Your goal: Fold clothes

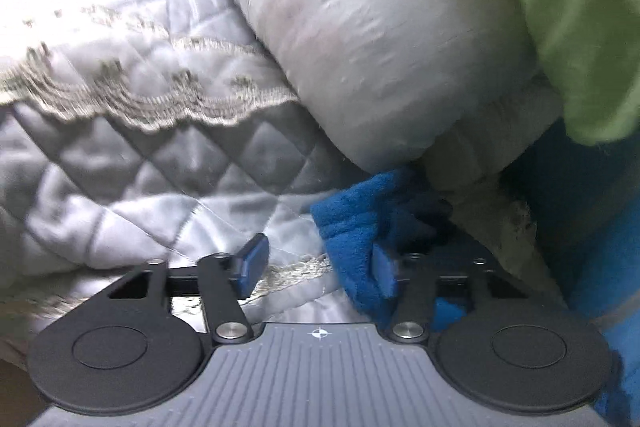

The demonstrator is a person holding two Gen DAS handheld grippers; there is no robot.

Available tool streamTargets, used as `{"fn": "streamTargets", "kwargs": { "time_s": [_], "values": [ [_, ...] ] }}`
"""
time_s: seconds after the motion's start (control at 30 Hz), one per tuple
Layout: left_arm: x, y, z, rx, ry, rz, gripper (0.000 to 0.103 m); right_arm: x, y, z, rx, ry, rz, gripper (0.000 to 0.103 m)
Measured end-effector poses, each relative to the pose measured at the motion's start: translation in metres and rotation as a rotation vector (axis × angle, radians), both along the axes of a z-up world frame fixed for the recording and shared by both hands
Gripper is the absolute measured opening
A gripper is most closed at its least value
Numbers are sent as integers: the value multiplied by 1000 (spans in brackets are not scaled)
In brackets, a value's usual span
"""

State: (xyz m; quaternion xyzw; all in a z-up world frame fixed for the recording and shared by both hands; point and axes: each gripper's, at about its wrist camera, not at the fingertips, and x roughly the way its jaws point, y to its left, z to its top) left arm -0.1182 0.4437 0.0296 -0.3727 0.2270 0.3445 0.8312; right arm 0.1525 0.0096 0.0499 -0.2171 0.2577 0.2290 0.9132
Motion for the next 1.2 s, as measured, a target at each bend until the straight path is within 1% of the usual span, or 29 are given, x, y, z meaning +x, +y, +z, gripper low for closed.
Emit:
{"fn": "streamTargets", "kwargs": {
  "time_s": [0.07,0.17,0.33,0.4,0.43,0.53,0.63,0.8,0.9,1.03,1.1,1.2],
  "values": [
    [-4,-7,12,29,5,-17,65,-8,-23,0,49,16,-39,103],
    [-12,-25,36,87,28,-73,68,-21,-56,1,122,40,-98,103],
    [-5,-76,82,190,49,-242,70,-42,-113,1,245,80,-197,103],
    [-1,-105,104,242,57,-320,75,-51,-135,2,294,96,-236,103],
    [2,-120,115,269,57,-360,75,-53,-144,4,319,97,-252,103],
    [10,-163,146,338,28,-484,75,-60,-166,10,388,95,-284,103],
    [16,-206,171,404,-14,-610,75,-66,-180,12,400,85,-316,103],
    [33,-280,186,512,-32,-785,75,-74,-194,17,420,58,-368,103],
    [41,-310,181,492,-58,-871,75,-82,-202,23,441,42,-391,103],
    [43,-345,190,453,-88,-987,75,-92,-212,31,468,20,-421,103],
    [40,-356,194,437,-91,-1026,75,-100,-222,42,486,36,-439,103],
    [34,-369,208,395,-84,-1067,75,-112,-234,64,484,91,-464,103]
  ]
}}
